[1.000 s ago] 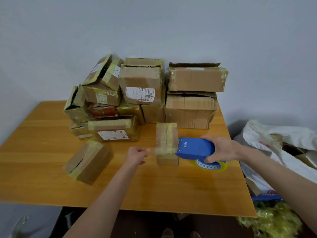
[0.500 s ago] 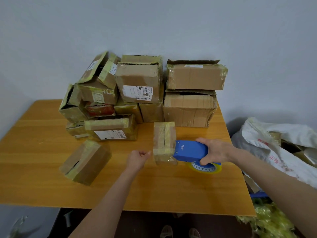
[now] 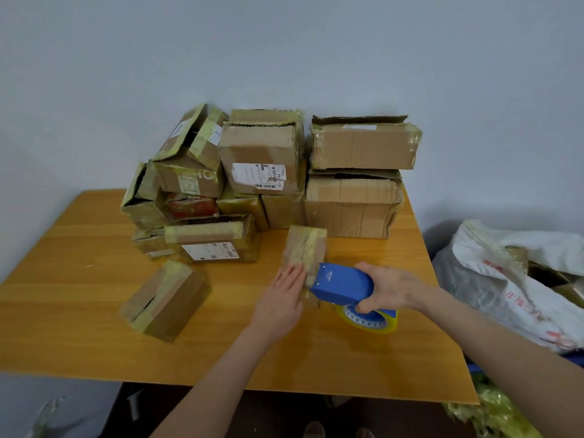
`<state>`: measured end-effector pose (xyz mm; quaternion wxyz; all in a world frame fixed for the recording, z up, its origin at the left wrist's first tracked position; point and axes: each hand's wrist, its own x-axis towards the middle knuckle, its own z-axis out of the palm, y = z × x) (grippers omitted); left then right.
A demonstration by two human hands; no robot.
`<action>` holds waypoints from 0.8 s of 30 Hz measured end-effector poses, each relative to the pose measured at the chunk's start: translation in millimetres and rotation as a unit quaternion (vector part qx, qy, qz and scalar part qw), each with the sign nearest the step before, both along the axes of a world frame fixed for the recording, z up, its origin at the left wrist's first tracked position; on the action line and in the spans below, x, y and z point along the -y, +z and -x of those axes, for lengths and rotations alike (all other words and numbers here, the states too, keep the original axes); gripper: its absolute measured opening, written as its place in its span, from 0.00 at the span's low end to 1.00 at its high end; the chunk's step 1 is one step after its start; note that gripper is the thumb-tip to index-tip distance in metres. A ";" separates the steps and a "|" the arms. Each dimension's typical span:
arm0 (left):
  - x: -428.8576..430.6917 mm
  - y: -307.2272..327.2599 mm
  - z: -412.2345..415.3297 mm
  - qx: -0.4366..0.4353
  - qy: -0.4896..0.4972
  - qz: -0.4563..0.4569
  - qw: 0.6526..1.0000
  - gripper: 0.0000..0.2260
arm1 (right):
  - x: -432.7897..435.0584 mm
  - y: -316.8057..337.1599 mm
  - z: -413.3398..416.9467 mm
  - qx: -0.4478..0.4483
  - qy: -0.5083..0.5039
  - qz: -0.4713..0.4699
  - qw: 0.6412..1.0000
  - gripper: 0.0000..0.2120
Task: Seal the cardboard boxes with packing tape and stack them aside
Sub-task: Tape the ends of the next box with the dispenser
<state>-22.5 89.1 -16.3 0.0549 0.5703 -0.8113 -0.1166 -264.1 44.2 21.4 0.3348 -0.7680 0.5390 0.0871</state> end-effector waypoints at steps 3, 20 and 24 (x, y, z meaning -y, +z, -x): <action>-4.7 -2.9 -2.4 0.094 -0.020 -0.008 0.995 0.35 | -3.6 -2.7 5.3 0.013 0.009 0.014 1.000 0.42; -3.9 -10.4 -3.6 0.104 -0.016 0.000 0.994 0.40 | -12.7 8.8 41.8 -0.029 0.029 0.017 0.999 0.38; -3.8 -12.4 -2.3 0.107 -0.016 -0.001 0.994 0.41 | -7.0 -0.1 10.5 -0.078 0.064 0.016 0.995 0.37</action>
